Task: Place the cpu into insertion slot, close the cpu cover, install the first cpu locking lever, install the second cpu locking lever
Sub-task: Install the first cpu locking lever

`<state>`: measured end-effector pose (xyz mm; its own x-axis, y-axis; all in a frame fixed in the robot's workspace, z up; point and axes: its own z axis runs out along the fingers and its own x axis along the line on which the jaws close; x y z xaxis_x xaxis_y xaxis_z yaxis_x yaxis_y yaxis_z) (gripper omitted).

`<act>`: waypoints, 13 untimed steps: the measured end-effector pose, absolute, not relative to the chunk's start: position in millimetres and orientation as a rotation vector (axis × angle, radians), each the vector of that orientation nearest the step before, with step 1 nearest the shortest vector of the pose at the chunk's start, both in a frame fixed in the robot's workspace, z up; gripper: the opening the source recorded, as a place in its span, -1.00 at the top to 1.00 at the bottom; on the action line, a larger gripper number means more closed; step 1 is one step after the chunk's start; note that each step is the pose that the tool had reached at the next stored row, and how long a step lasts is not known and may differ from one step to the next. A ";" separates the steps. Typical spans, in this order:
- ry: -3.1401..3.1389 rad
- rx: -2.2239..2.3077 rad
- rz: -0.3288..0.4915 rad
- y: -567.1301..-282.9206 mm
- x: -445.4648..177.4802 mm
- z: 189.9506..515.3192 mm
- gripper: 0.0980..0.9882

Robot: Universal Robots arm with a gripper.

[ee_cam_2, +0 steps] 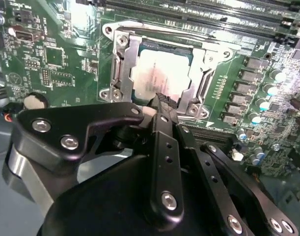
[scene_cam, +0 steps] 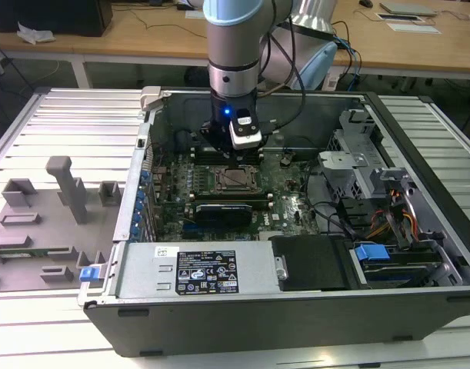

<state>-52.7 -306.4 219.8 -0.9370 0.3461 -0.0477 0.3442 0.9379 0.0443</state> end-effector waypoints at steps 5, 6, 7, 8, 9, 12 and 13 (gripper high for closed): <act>3.053 0.544 0.048 -306.9 -51.8 219.8 0.98; 3.053 0.539 0.048 -307.0 -51.3 219.8 0.98; 3.055 0.530 0.049 -307.1 -50.6 219.7 0.98; 3.058 0.515 0.048 -307.2 -49.9 219.8 0.98; 3.061 0.497 0.049 -307.3 -49.2 219.7 0.98; 3.073 0.431 0.050 -307.2 -46.4 219.2 0.98; 3.076 0.415 0.050 -307.3 -45.8 219.1 0.98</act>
<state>-45.8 -307.3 219.1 -0.9636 0.2652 -0.0331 0.2640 0.9638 0.0370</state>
